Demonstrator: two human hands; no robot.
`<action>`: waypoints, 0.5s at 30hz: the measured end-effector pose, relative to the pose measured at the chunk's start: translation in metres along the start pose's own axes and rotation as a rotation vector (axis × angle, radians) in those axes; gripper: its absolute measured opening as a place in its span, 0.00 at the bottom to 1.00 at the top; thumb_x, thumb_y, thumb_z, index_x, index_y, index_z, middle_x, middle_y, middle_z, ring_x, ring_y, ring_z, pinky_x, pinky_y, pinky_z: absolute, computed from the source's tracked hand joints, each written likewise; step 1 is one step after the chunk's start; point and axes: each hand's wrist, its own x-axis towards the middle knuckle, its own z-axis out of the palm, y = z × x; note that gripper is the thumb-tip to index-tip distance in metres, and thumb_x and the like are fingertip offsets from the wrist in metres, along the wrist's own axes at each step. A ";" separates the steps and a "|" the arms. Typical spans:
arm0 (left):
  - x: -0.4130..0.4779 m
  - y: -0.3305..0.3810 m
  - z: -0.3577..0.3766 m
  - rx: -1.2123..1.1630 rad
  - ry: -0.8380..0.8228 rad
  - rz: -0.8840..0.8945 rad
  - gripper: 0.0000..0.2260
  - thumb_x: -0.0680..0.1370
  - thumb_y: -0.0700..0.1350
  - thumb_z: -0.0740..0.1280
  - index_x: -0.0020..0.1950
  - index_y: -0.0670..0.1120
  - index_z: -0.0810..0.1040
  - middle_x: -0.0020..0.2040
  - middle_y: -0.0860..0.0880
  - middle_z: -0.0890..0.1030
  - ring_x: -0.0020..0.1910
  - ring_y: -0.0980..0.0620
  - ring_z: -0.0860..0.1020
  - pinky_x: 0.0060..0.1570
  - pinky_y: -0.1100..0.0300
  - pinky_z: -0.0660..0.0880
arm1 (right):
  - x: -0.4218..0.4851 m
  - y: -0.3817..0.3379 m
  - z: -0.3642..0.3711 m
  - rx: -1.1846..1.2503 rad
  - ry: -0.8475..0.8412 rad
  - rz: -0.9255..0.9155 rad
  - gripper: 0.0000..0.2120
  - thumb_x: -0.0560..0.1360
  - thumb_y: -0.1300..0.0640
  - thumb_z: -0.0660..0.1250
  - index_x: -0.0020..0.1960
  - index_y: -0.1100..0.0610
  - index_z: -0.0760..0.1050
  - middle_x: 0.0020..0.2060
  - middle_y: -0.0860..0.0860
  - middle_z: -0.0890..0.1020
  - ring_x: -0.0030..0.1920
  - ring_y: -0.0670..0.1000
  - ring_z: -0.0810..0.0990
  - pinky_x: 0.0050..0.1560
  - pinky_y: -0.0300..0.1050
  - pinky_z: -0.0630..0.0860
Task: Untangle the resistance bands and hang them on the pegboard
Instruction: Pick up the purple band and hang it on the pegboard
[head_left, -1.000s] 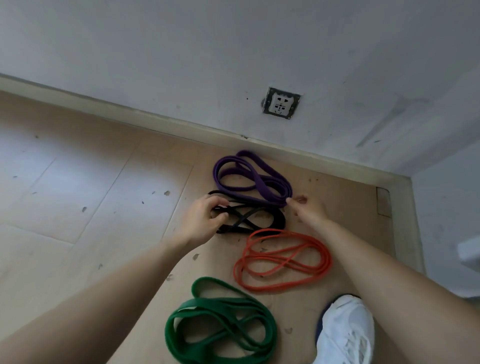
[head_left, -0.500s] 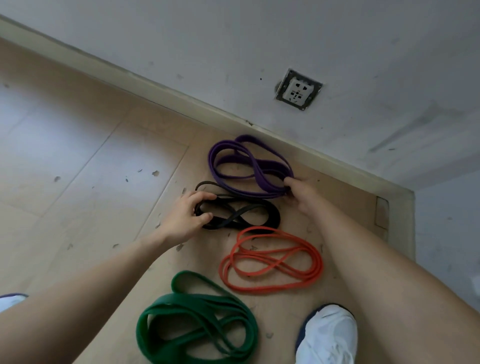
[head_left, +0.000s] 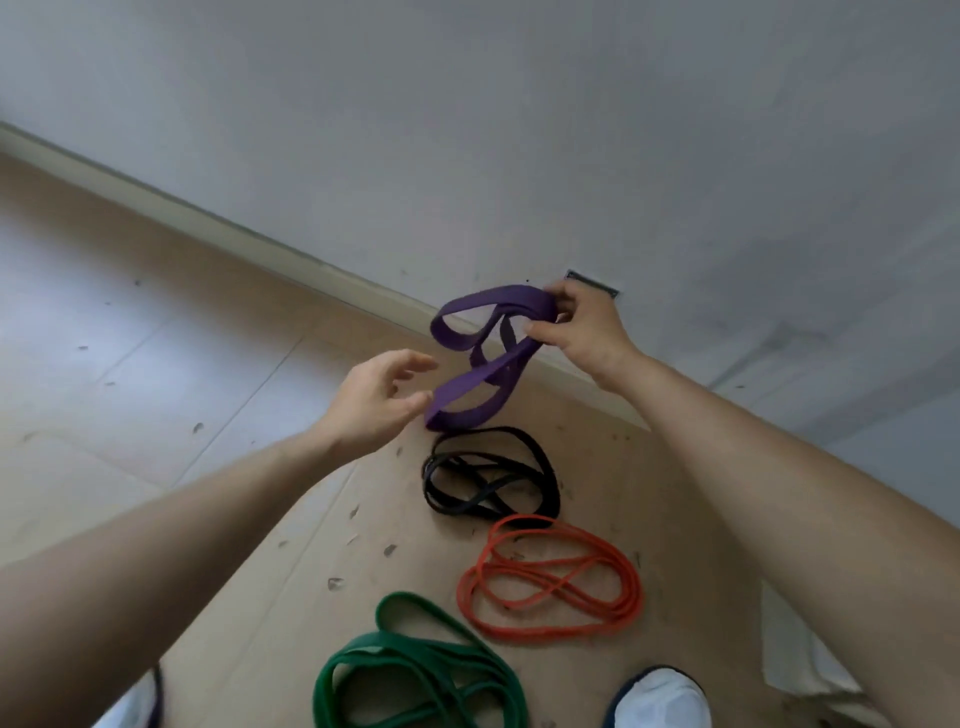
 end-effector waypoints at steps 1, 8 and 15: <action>0.002 0.013 -0.011 0.011 0.013 0.031 0.16 0.78 0.43 0.72 0.66 0.50 0.80 0.63 0.54 0.81 0.60 0.53 0.78 0.64 0.50 0.76 | -0.002 -0.016 -0.004 -0.030 -0.009 -0.040 0.16 0.69 0.63 0.79 0.54 0.56 0.79 0.46 0.53 0.84 0.42 0.50 0.80 0.46 0.45 0.80; 0.002 0.120 -0.069 0.068 0.103 0.179 0.33 0.74 0.49 0.77 0.76 0.51 0.68 0.70 0.50 0.74 0.67 0.50 0.72 0.67 0.47 0.72 | -0.033 -0.137 -0.053 -0.179 -0.160 -0.269 0.14 0.70 0.64 0.78 0.54 0.58 0.81 0.43 0.49 0.83 0.37 0.41 0.79 0.46 0.42 0.80; -0.010 0.231 -0.104 -0.045 -0.031 0.233 0.16 0.76 0.47 0.76 0.61 0.46 0.80 0.55 0.49 0.84 0.56 0.49 0.82 0.56 0.59 0.76 | -0.078 -0.236 -0.123 -0.332 -0.214 -0.344 0.16 0.69 0.64 0.78 0.54 0.58 0.79 0.48 0.54 0.84 0.47 0.51 0.82 0.43 0.32 0.74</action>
